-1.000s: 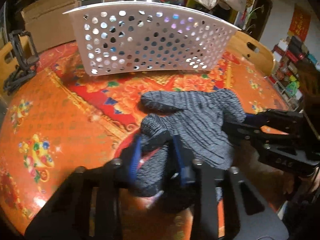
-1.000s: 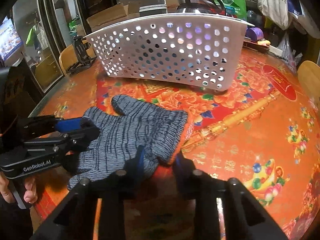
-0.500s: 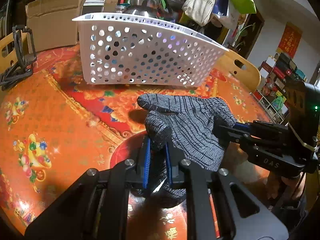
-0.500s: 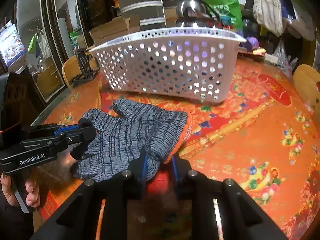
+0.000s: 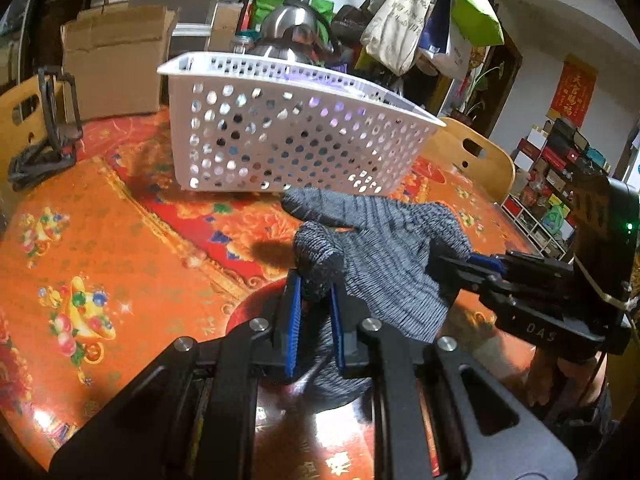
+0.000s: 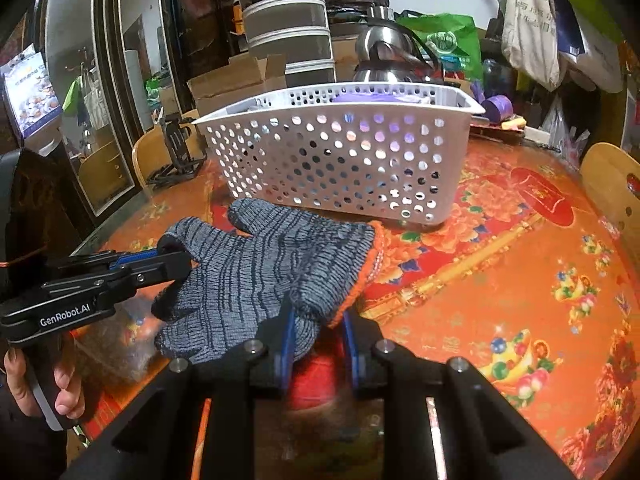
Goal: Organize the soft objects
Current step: 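Close the left gripper on the glove cuff while the right gripper grips the glove, then lift the glove into the basket and open both grippers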
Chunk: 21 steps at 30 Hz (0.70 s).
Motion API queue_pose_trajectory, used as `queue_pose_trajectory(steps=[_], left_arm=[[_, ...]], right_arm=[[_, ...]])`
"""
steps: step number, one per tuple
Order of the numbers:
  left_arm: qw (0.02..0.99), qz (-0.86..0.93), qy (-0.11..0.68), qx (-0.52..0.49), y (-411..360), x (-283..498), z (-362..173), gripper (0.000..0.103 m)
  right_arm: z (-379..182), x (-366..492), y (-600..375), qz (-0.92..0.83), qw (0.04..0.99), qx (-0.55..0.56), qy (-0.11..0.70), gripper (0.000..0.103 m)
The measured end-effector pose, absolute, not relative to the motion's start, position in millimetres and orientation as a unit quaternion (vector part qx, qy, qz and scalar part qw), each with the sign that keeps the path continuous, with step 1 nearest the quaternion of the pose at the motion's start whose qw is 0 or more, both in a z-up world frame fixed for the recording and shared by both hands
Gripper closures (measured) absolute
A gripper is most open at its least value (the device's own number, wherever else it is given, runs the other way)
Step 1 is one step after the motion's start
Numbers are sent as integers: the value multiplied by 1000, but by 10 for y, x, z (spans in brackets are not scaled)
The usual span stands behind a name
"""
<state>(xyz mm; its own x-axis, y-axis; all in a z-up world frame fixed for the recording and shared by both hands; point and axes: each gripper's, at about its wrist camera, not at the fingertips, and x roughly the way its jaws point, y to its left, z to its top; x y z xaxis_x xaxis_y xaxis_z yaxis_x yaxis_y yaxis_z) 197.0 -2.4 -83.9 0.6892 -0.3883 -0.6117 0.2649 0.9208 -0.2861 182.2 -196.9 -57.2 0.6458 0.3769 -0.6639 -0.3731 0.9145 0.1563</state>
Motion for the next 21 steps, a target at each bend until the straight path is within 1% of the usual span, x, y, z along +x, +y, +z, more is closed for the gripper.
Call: queue_pose_trajectory(steps=[4, 9, 21], left_arm=[[923, -177, 332, -85, -63, 1896, -753, 92], [924, -184, 321, -95, -40, 1815, -626, 92], [937, -185, 289, -70, -186, 1782, -20, 92]], right_arm=[[-498, 1768, -1975, 208, 911, 6, 355, 84], [-276, 1669, -2049, 213, 919, 15, 331, 84], [177, 1722, -2215, 215, 928, 39, 302, 84]])
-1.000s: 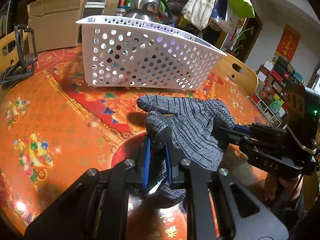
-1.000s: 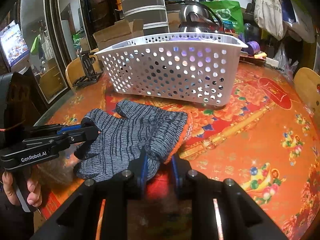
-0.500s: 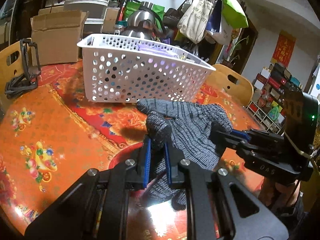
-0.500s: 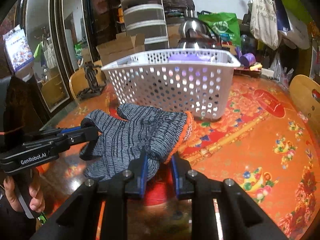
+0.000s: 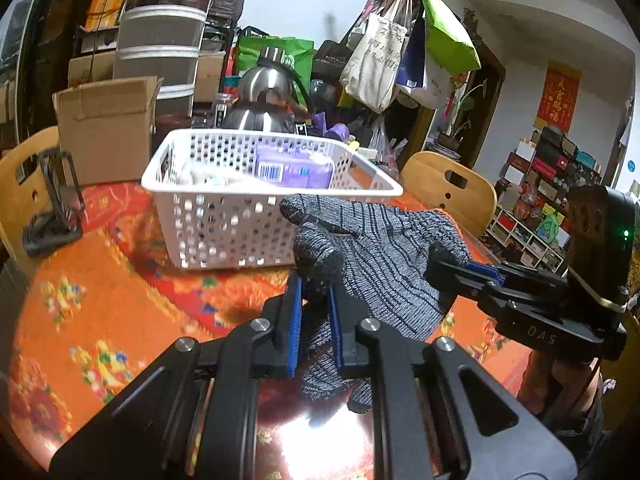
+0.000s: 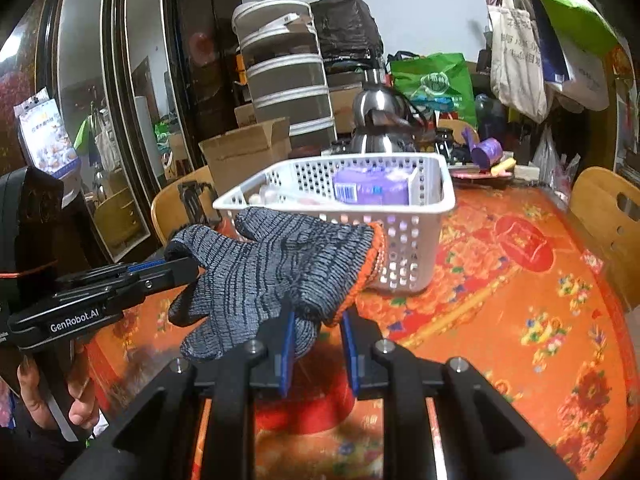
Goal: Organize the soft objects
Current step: 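Lift the glove into the basket and open both grippers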
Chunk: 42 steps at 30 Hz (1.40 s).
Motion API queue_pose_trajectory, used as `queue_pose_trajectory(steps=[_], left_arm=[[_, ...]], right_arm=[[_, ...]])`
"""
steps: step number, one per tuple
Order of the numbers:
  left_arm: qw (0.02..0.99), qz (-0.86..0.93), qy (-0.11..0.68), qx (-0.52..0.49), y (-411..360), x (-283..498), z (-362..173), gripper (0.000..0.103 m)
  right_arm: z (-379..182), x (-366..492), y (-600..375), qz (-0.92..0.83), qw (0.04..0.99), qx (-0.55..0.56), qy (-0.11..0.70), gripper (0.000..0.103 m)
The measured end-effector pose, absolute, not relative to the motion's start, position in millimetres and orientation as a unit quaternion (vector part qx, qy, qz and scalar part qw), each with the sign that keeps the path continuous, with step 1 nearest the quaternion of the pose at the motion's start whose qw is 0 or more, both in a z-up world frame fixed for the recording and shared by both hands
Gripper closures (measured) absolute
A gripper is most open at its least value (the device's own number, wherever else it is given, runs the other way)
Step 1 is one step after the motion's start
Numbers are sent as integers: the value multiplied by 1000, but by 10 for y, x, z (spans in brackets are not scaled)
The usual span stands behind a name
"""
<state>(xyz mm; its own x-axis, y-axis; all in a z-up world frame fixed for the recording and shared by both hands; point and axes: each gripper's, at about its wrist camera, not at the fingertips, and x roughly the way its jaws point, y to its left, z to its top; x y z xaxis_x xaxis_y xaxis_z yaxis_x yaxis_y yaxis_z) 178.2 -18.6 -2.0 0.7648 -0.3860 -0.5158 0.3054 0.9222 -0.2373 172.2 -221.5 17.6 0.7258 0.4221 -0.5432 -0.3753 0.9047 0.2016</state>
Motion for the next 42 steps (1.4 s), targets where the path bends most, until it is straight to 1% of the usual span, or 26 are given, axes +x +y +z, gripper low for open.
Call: queue_pose_trajectory(steps=[6, 10, 14, 18, 23, 28, 30, 32, 33, 34, 35, 36, 37, 38, 42], left_arm=[[942, -181, 278, -58, -219, 1967, 387, 92], [946, -178, 266, -51, -270, 2195, 781, 92], [948, -170, 264, -46, -306, 2586, 1156, 92], [948, -152, 273, -54, -214, 3014, 1399, 92], [947, -116, 295, -53, -111, 3621, 1499, 92], [940, -92, 326, -48, -85, 4114, 1302, 92], [936, -87, 338, -48, -92, 4221, 1176, 92], [932, -80, 349, -50, -88, 4301, 1036, 91], [931, -79, 353, -51, -92, 4325, 962, 85], [930, -77, 356, -54, -80, 4348, 907, 62], [929, -74, 359, -56, -72, 4367, 851, 44], [928, -71, 362, -54, -71, 4386, 800, 17], [925, -67, 370, -51, -73, 4415, 745, 12], [923, -62, 378, -45, -69, 4432, 682, 12], [927, -55, 370, -37, -24, 4371, 545, 12]], right_arm=[[513, 1943, -2185, 217, 932, 35, 289, 84], [816, 2218, -2141, 212, 936, 32, 277, 84], [1059, 2619, -2137, 206, 936, 42, 282, 84], [1155, 3005, -2131, 192, 936, 48, 291, 84], [1046, 3507, -2017, 173, 931, 46, 319, 84], [771, 3751, -1938, 166, 925, 42, 340, 84], [653, 3812, -1939, 167, 920, 49, 351, 82], [549, 3847, -1932, 155, 920, 45, 358, 76], [520, 3857, -1936, 148, 922, 41, 356, 69], [497, 3860, -1939, 143, 922, 34, 357, 41], [480, 3856, -1944, 139, 923, 28, 358, 14], [463, 3845, -1955, 134, 925, 20, 356, 9], [450, 3835, -1963, 132, 926, 10, 354, 9], [437, 3830, -1988, 130, 926, 7, 355, 9], [397, 3831, -2094, 130, 923, 15, 362, 9]])
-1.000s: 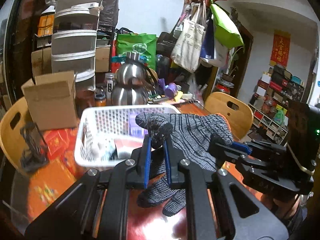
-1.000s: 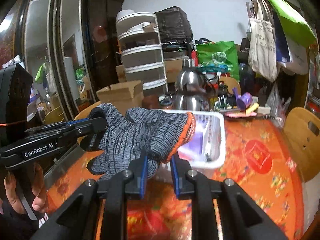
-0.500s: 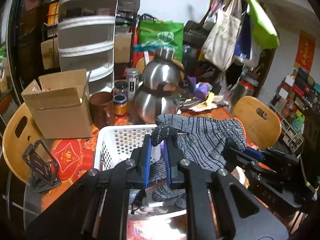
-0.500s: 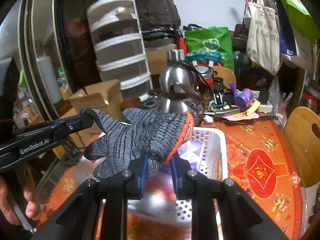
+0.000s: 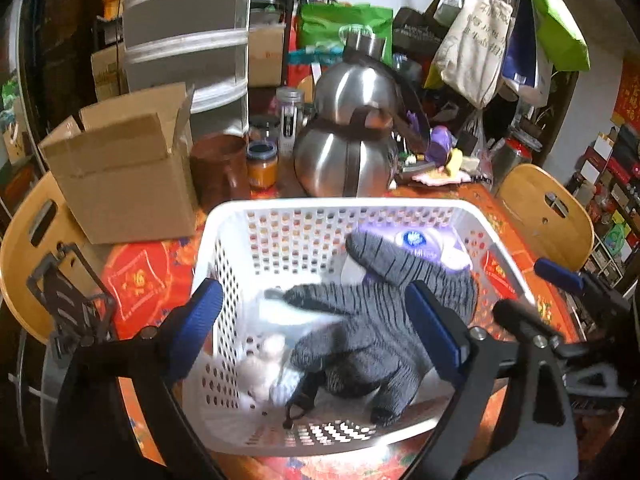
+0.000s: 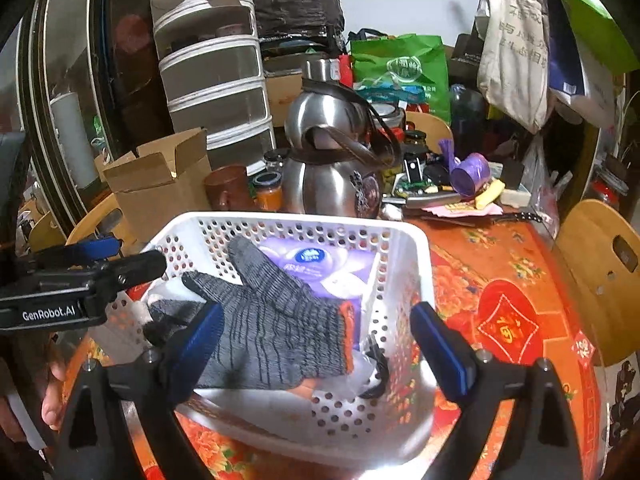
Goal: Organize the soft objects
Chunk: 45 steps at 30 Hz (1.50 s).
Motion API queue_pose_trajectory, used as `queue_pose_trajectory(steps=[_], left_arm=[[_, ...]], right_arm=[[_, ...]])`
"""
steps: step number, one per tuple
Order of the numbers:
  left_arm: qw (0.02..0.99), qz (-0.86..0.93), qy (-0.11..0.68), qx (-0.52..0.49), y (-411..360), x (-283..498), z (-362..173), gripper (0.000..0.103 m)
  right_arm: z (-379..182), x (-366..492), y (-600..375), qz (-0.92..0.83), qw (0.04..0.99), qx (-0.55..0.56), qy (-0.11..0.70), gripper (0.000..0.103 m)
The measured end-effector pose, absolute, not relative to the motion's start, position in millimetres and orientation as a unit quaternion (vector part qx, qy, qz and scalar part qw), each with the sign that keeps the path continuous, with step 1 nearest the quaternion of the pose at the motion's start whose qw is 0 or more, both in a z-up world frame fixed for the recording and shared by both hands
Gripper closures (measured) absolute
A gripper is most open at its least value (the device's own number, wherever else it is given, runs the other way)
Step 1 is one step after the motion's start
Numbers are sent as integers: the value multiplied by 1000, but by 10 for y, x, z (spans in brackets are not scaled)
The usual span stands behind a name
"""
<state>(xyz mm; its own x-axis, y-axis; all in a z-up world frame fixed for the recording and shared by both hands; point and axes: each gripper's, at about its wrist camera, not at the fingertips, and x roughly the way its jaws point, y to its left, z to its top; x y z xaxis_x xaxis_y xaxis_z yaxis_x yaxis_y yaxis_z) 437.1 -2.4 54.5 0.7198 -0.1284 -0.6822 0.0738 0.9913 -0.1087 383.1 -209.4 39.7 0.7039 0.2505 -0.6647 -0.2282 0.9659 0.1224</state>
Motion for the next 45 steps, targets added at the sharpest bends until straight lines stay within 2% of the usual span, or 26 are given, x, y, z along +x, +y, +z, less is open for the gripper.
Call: queue_pose_trajectory(steps=[11, 12, 13, 15, 17, 18, 23, 27, 30, 35, 42, 45], left_arm=[[923, -52, 379, -43, 32, 4197, 377, 11], [923, -56, 379, -45, 37, 4168, 377, 8], [922, -61, 379, -48, 36, 4126, 378, 1], [923, -59, 377, -44, 26, 4006, 383, 0], [929, -48, 366, -27, 0, 3846, 414, 0], [931, -45, 362, -20, -8, 3762, 427, 0], [934, -57, 353, 1, -38, 3153, 473, 0], [943, -62, 328, 4, -42, 2524, 568, 0], [948, -48, 315, 13, -61, 2043, 634, 0], [961, -42, 274, -18, 14, 1228, 780, 0], [972, -26, 233, 10, -95, 371, 1058, 0], [972, -18, 233, 8, -107, 283, 1124, 0]], right_arm=[[385, 3648, -2190, 148, 920, 33, 362, 9], [396, 3617, -2196, 152, 919, 36, 361, 9], [410, 3553, -2203, 158, 919, 40, 360, 9], [432, 3413, -2201, 165, 917, 36, 360, 8], [464, 3204, -2180, 178, 920, 24, 349, 0], [481, 3071, -2170, 181, 922, 14, 341, 0], [540, 2339, -2055, 146, 936, -49, 316, 0], [593, 1905, -2105, 159, 939, -25, 305, 0], [717, 1522, -2183, 102, 951, 7, 293, 0], [932, 987, -2218, 120, 957, -4, 265, 0], [1040, 659, -2297, 81, 958, 1, 273, 0], [1017, 722, -2246, 71, 956, -18, 283, 0]])
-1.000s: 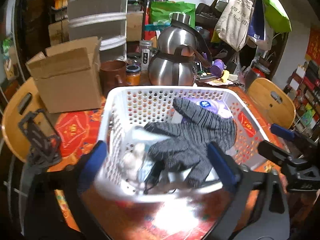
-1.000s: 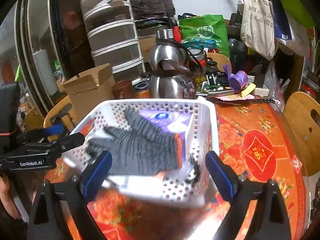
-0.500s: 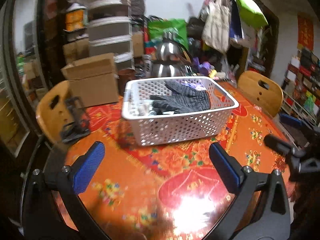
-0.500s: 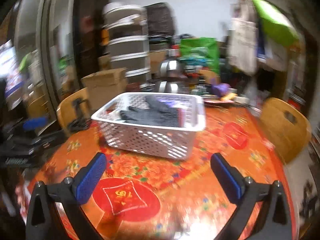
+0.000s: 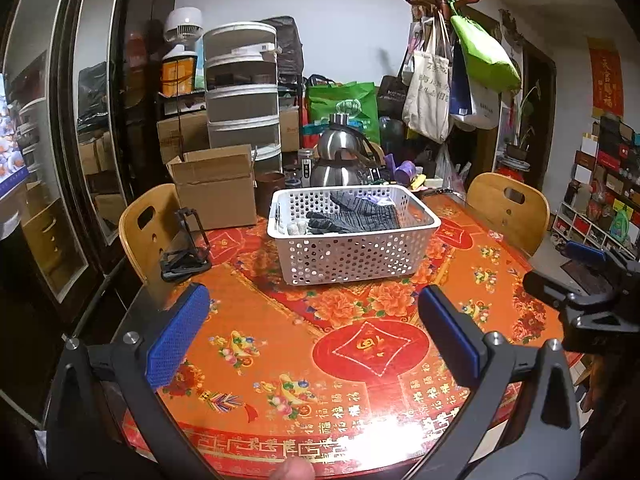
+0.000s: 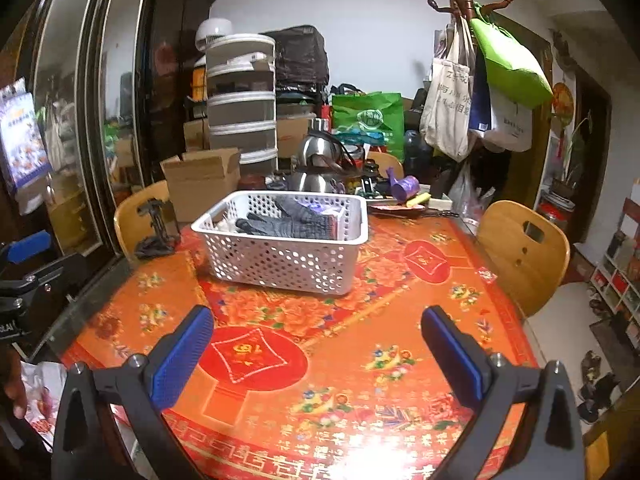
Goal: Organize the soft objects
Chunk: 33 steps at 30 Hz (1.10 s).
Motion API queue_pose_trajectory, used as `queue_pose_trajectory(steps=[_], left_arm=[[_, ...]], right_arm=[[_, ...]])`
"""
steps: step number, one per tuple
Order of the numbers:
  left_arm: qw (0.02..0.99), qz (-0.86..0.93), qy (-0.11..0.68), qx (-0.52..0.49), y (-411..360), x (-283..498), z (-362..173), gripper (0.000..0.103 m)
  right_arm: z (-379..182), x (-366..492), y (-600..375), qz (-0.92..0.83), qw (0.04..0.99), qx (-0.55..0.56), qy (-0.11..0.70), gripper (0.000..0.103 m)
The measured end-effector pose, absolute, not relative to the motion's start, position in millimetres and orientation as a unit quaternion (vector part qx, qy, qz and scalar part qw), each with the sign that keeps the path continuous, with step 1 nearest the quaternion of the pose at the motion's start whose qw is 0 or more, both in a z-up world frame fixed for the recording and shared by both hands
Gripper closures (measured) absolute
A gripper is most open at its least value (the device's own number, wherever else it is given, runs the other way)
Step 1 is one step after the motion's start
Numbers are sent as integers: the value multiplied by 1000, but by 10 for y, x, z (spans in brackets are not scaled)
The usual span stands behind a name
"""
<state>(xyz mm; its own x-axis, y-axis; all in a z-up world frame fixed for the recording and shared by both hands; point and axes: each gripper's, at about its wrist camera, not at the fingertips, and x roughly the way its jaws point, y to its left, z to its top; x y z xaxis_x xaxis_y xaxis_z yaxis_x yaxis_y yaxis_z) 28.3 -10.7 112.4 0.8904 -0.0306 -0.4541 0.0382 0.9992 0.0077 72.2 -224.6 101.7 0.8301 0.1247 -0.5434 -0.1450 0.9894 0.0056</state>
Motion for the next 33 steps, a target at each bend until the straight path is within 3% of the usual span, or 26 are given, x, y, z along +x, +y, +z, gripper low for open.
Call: queue_pose_trajectory(steps=[33], left_arm=[[960, -15, 281, -8, -105, 802, 893, 0]], right_arm=[[842, 901, -2196, 82, 947, -7, 310, 0]])
